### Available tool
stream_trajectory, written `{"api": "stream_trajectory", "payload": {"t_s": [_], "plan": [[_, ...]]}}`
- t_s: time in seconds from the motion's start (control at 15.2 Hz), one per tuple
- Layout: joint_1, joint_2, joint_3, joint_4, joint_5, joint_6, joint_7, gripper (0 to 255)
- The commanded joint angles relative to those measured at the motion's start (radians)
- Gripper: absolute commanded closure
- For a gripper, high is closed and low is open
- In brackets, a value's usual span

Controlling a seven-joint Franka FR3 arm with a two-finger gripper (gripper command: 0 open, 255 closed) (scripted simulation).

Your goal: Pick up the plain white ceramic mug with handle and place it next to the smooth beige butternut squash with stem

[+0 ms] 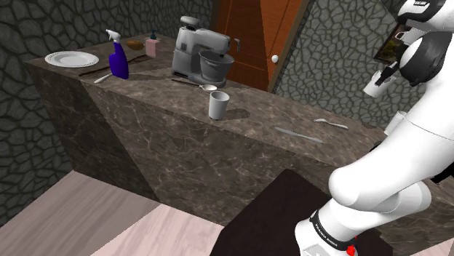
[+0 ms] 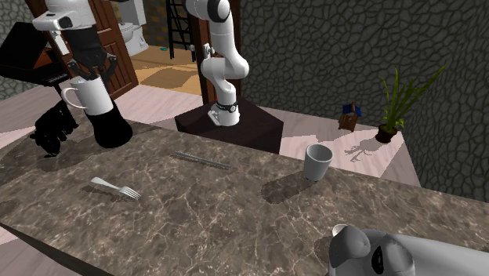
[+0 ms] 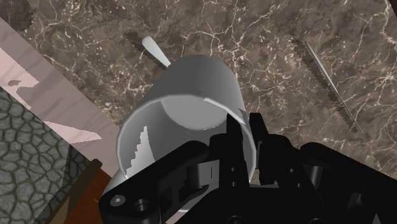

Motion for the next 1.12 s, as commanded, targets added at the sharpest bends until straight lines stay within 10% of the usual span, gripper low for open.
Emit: {"api": "stream_trajectory", "payload": {"t_s": [0.0,1.06], "plan": [[0.006,-0.013,0.002,-0.041,-0.008,0.031,0.003,255],[0.024,-0.052,0.011,-0.299,-0.029,0.258,0.005,255]]}}
